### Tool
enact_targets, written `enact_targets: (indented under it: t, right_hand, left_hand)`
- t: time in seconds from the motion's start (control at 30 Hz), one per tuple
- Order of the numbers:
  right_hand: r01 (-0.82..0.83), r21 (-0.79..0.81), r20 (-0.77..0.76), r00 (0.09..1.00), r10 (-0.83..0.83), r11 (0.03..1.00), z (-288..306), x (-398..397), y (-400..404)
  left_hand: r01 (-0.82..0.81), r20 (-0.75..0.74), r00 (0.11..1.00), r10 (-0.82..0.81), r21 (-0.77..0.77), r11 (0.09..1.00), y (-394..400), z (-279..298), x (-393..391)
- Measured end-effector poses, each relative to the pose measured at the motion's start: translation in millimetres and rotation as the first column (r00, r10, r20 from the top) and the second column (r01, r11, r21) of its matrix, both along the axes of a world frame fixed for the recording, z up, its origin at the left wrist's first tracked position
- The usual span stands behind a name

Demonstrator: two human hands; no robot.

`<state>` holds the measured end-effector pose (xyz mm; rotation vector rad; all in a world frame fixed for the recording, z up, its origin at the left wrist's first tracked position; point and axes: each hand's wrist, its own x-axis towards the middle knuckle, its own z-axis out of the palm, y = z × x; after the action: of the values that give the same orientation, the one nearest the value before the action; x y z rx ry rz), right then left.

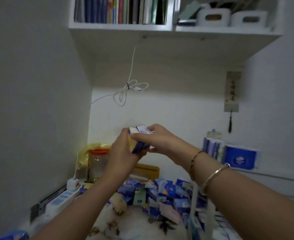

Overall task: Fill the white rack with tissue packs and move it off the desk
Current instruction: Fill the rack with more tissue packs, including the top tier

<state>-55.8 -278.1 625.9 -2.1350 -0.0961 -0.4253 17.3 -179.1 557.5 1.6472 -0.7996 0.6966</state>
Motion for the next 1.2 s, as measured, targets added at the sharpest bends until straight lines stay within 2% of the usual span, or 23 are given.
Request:
enact_targets:
  t: [0.17, 0.27, 0.33, 0.43, 0.53, 0.63, 0.73, 0.83, 0.93, 1.0, 1.07, 1.1, 1.13, 1.2]
  right_hand:
    - [0.141, -0.048, 0.104, 0.985, -0.135, 0.989, 38.2, -56.2, -35.5]
    - [0.165, 0.021, 0.17, 0.971, -0.166, 0.986, 52.4, -93.8, -69.8]
    - [0.178, 0.094, 0.205, 0.959, -0.194, 0.98, 57.0, -114.7, -101.4]
    - [0.236, 0.211, 0.189, 0.942, -0.277, 0.948, 59.6, -139.1, -150.2]
    - [0.26, 0.235, 0.186, 0.934, -0.306, 0.936, 58.4, -164.9, -187.0]
    - [0.243, 0.24, 0.191, 0.937, -0.291, 0.94, 50.1, -183.5, -206.2]
    - [0.295, 0.109, 0.11, 0.945, -0.307, 0.949, 39.8, -181.1, -211.4]
    - [0.325, 0.007, 0.038, 0.945, -0.325, 0.946, 29.9, -168.9, -206.8]
    - [0.311, -0.04, 0.06, 0.949, -0.309, 0.949, 19.1, -153.5, -201.6]
    - [0.343, -0.285, 0.088, 0.939, -0.332, 0.895, 12.7, -143.7, -197.0]
    - [0.322, -0.572, 0.105, 0.941, -0.321, 0.755, 7.1, -137.1, -191.4]
    - [0.279, -0.635, 0.075, 0.95, -0.303, 0.72, 5.7, -135.3, -189.8]
    - [0.239, -0.652, 0.03, 0.957, -0.29, 0.719, 5.7, -136.2, -188.4]
    - [0.158, -0.61, -0.077, 0.964, -0.256, 0.776, 10.2, -143.9, -185.5]
  left_hand:
    - [0.036, 0.096, 0.995, -0.037, 0.008, 0.999, -39.1, 48.1, -58.1]
    - [0.2, 0.03, 0.979, -0.201, 0.05, 0.979, -69.0, 68.6, -90.1]
    - [0.342, -0.064, 0.939, -0.338, 0.065, 0.938, -88.2, 78.4, -104.2]
    - [0.41, -0.291, 0.88, -0.376, 0.066, 0.91, -113.2, 88.1, -114.6]
    - [0.449, -0.543, 0.743, -0.391, -0.03, 0.893, -129.5, 89.3, -125.1]
    - [0.48, -0.666, 0.626, -0.405, -0.08, 0.874, -136.8, 84.1, -132.5]
    - [0.482, -0.722, 0.558, -0.409, -0.119, 0.868, -142.4, 80.3, -137.8]
    - [0.463, -0.743, 0.557, -0.37, -0.092, 0.882, -147.0, 78.0, -137.8]
    - [0.454, -0.758, 0.555, -0.343, -0.07, 0.888, -148.4, 78.6, -136.7]
    - [0.459, -0.777, 0.53, -0.341, -0.075, 0.885, -148.9, 81.4, -137.3]
    - [0.483, -0.796, 0.502, -0.339, -0.067, 0.873, -149.5, 84.2, -140.3]
    - [0.49, -0.799, 0.499, -0.336, -0.06, 0.87, -150.4, 85.5, -142.3]
    - [0.492, -0.798, 0.504, -0.331, -0.05, 0.869, -151.0, 86.2, -144.9]
    - [0.497, -0.791, 0.52, -0.324, -0.028, 0.867, -152.8, 85.5, -147.4]
